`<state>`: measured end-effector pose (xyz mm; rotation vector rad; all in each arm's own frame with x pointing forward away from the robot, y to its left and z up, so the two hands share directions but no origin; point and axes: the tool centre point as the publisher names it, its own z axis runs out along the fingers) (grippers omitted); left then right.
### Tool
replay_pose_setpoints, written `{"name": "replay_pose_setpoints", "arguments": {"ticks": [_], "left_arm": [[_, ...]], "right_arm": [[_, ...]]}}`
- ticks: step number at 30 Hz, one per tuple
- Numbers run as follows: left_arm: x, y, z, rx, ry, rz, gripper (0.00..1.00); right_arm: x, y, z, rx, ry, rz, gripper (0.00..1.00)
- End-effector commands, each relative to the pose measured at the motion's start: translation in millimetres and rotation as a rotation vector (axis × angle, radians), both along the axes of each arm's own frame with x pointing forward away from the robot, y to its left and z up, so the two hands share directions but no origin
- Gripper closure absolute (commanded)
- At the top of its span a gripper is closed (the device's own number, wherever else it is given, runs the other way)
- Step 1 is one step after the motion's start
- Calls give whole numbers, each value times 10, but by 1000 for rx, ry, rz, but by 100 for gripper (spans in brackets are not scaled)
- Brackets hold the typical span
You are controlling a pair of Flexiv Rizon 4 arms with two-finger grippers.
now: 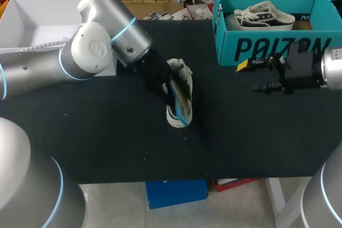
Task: Take the shoe out of the shoebox, open the shoe tongue, remove and reinsert the insole, then place the shoe into the shoebox
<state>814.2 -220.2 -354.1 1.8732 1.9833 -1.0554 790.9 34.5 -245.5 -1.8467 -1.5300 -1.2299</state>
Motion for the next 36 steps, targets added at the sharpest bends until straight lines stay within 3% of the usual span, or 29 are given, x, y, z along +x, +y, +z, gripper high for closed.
{"name": "replay_pose_setpoints", "arguments": {"ticks": [1, 4, 7, 10, 12, 18, 19, 20, 36], "left_arm": [[-146, 85, 51, 34, -25, 16, 47], [-193, 108, 37, 51, -32, 20, 43], [-221, 122, 30, 59, -37, 21, 46], [-236, 125, 34, 73, -47, 20, 55], [-242, 130, 33, 76, -48, 21, 67], [-277, 172, 16, 96, -52, 26, 69], [-281, 178, 10, 97, -51, 27, 77], [-287, 182, 7, 98, -50, 27, 100], [-197, 192, -37, 87, -88, 84, 100]], "right_arm": [[5, 2, 3, -1, 1, 1, 0], [5, 2, 3, -1, 1, 1, 0], [5, 2, 3, -1, 1, 1, 0], [5, 2, 3, -1, 1, 1, 0], [5, 2, 3, -1, 1, 1, 0], [5, 2, 3, -1, 1, 1, 0], [5, 2, 3, -1, 1, 1, 0], [5, 2, 3, -1, 1, 1, 0], [5, 2, 3, -1, 1, 1, 0]]}}
